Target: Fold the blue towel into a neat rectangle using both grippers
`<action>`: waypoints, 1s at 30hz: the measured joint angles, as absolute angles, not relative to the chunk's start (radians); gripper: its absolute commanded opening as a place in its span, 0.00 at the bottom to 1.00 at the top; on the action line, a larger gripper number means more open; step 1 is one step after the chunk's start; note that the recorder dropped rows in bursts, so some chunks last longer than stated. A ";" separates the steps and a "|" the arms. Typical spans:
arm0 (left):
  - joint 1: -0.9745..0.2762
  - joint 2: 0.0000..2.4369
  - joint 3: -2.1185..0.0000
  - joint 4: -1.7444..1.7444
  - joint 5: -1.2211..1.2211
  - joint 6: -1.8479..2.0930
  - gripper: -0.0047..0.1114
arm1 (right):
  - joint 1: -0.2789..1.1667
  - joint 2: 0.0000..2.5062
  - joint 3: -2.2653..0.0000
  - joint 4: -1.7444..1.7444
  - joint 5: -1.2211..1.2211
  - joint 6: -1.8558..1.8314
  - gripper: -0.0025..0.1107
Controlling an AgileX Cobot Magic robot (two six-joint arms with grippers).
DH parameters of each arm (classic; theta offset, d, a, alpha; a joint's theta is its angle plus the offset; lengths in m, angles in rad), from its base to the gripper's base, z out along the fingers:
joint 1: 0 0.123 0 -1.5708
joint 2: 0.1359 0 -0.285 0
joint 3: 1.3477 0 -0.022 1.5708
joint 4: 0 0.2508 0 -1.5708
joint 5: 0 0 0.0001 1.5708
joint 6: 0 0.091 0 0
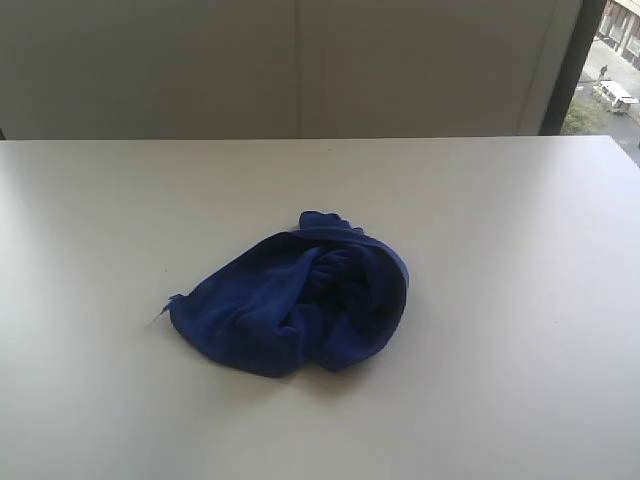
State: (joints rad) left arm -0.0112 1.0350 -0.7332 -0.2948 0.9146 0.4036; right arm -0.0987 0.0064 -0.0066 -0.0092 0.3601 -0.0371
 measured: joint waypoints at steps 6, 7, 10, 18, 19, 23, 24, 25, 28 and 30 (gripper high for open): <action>-0.011 1.228 -0.743 -0.763 0.841 0.846 0.04 | -0.099 0.006 -0.007 -0.009 0.360 -0.037 0.02; -0.011 1.258 -0.745 -0.777 0.825 0.862 0.04 | -0.099 0.006 -0.007 -0.009 0.360 -0.037 0.02; -0.011 1.444 -0.823 -0.804 0.859 0.923 0.04 | -0.099 0.006 -0.007 -0.009 0.360 -0.037 0.02; 0.000 1.783 -1.262 -0.781 1.120 0.960 0.04 | -0.099 0.006 -0.007 -0.009 0.360 -0.037 0.02; 0.002 1.809 -1.308 -0.776 1.127 0.961 0.04 | -0.099 0.006 -0.007 -0.009 0.360 -0.037 0.02; 0.013 1.903 -1.455 -0.776 1.127 0.961 0.04 | -0.099 0.006 -0.007 -0.009 0.360 -0.037 0.02; 0.015 1.924 -1.480 -0.777 1.127 0.963 0.04 | -0.099 0.006 -0.007 -0.009 0.360 -0.037 0.02; 0.015 1.945 -1.500 -0.786 1.127 0.970 0.04 | -0.099 0.006 -0.007 -0.009 0.360 -0.037 0.02; 0.015 1.998 -1.537 -0.832 1.127 1.007 0.09 | -0.099 0.006 -0.007 -0.009 0.360 -0.037 0.02; 0.015 2.030 -1.545 -0.858 1.127 1.043 0.20 | -0.099 0.006 -0.007 -0.009 0.360 -0.037 0.02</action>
